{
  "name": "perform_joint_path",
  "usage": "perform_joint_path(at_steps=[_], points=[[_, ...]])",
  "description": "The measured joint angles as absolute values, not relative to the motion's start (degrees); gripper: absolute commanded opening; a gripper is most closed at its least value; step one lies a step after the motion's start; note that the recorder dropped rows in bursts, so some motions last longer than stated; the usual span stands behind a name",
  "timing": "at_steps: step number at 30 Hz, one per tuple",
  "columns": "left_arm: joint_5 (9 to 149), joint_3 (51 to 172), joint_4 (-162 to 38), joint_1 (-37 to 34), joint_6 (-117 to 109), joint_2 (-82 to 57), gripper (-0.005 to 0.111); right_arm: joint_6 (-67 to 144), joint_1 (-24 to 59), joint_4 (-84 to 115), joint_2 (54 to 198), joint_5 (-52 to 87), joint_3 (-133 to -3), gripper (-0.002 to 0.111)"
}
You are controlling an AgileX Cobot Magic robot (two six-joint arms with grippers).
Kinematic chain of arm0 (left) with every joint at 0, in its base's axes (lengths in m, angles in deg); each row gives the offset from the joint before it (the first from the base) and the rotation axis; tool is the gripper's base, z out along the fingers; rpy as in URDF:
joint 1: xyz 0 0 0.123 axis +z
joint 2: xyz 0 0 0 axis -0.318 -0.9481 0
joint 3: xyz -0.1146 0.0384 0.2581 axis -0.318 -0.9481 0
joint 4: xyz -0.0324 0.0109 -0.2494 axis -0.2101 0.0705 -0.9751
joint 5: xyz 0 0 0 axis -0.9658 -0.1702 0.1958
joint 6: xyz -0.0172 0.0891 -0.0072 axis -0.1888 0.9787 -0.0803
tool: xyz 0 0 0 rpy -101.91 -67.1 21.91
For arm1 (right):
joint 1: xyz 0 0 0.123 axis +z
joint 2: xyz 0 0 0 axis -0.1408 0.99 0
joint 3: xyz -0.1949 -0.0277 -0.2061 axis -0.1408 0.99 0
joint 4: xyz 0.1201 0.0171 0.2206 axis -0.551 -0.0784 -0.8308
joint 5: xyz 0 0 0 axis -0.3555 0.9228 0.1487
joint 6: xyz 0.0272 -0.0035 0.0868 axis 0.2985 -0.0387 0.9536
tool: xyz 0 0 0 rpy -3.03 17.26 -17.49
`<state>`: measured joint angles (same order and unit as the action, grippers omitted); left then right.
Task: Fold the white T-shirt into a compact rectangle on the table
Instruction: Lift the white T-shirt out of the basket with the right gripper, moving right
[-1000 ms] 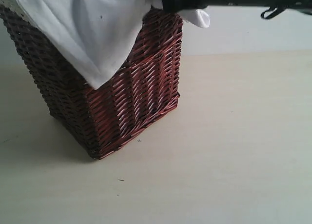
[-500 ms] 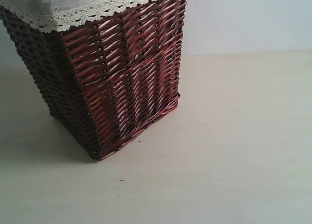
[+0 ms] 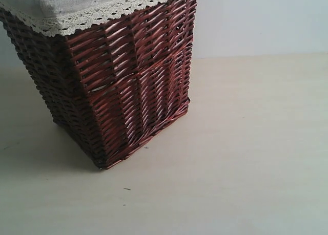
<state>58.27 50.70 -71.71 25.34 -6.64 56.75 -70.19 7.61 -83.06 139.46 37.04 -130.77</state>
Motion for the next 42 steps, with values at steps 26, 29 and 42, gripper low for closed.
perform_joint_path(at_steps=[26, 29, 42], points=[[58.3, 50.7, -71.7, 25.3, -6.6, 56.7, 0.0, -30.5, -8.6, -13.2, 142.2, 87.8, -126.3, 0.0], [58.3, 50.7, -71.7, 25.3, -6.6, 56.7, 0.0, -30.4, -8.6, -8.3, 142.2, 87.9, -122.2, 0.0], [58.3, 50.7, -71.7, 25.3, -6.6, 56.7, 0.0, -42.2, -22.4, -2.4, 143.2, 87.8, -89.2, 0.0]])
